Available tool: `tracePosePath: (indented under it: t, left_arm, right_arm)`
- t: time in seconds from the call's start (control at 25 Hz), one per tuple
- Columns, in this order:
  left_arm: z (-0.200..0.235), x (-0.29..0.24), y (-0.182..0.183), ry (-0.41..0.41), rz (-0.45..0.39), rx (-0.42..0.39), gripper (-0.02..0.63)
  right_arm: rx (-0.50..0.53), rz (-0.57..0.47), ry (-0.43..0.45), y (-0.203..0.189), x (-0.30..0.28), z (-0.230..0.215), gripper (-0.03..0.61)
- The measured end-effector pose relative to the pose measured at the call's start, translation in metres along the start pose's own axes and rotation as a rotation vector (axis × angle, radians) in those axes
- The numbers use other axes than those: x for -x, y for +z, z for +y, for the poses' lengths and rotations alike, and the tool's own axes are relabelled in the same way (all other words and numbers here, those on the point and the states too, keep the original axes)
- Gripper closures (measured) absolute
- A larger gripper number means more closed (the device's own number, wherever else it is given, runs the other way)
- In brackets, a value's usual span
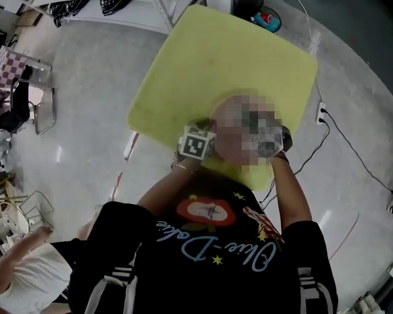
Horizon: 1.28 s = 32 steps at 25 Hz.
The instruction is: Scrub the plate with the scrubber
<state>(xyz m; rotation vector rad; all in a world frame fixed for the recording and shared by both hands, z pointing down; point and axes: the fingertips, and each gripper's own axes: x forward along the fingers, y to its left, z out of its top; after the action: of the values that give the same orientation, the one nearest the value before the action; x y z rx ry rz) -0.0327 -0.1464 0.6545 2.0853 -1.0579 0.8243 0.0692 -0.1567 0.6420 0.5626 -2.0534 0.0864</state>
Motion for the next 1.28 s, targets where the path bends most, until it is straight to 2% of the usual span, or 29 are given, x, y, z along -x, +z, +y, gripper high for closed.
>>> tracePosePath:
  t: [0.36,1.28]
  left_arm:
    - [0.000,0.001,0.002,0.002,-0.002,0.002,0.568]
    - [0.002,0.001,0.008,0.013,-0.008,-0.005,0.568]
  right_arm:
    - [0.016,0.055,0.049,-0.004,-0.001,0.016,0.509]
    - [-0.021,0.048,0.228,-0.007,0.018,0.089,0.506]
